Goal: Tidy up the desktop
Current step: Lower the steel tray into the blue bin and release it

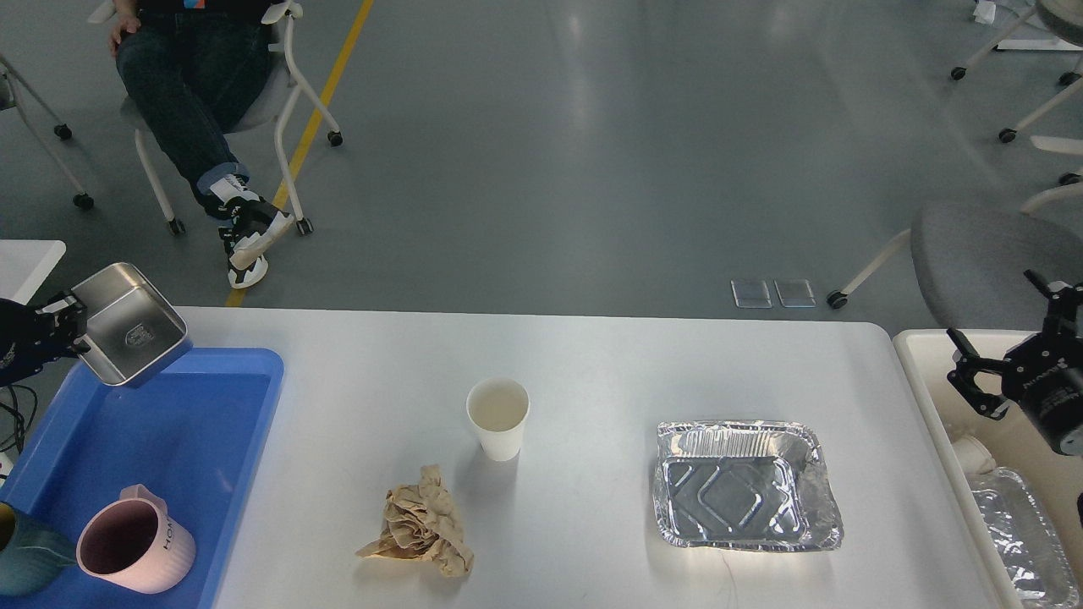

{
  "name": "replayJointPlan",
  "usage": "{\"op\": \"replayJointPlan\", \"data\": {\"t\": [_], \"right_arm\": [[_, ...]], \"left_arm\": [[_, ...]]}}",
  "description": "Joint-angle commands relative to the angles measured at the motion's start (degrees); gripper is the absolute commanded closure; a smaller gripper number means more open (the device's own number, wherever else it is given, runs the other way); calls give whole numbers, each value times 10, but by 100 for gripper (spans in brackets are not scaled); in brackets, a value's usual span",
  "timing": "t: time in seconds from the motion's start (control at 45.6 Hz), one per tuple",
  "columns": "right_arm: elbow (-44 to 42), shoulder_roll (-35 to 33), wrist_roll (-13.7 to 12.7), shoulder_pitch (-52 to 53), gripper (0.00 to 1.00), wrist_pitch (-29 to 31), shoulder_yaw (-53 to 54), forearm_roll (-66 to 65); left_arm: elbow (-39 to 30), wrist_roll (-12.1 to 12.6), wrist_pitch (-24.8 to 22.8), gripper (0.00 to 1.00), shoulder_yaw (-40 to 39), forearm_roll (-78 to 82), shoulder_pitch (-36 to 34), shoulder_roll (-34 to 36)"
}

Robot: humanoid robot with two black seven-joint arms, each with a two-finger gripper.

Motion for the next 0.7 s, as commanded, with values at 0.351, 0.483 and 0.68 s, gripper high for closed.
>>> {"op": "replayJointPlan", "data": {"t": [0.351, 0.483, 0.68], "right_arm": [[2, 0, 0, -5, 0, -1, 0, 0], [2, 0, 0, -8, 0, -1, 0, 0], [2, -1, 0, -10, 0, 0, 1, 1]], "left_arm": [[2, -33, 23, 100, 5, -8, 41, -14], [2, -33, 29, 100, 6, -8, 50, -15], [2, -31, 27, 100, 8, -8, 57, -14]]}}
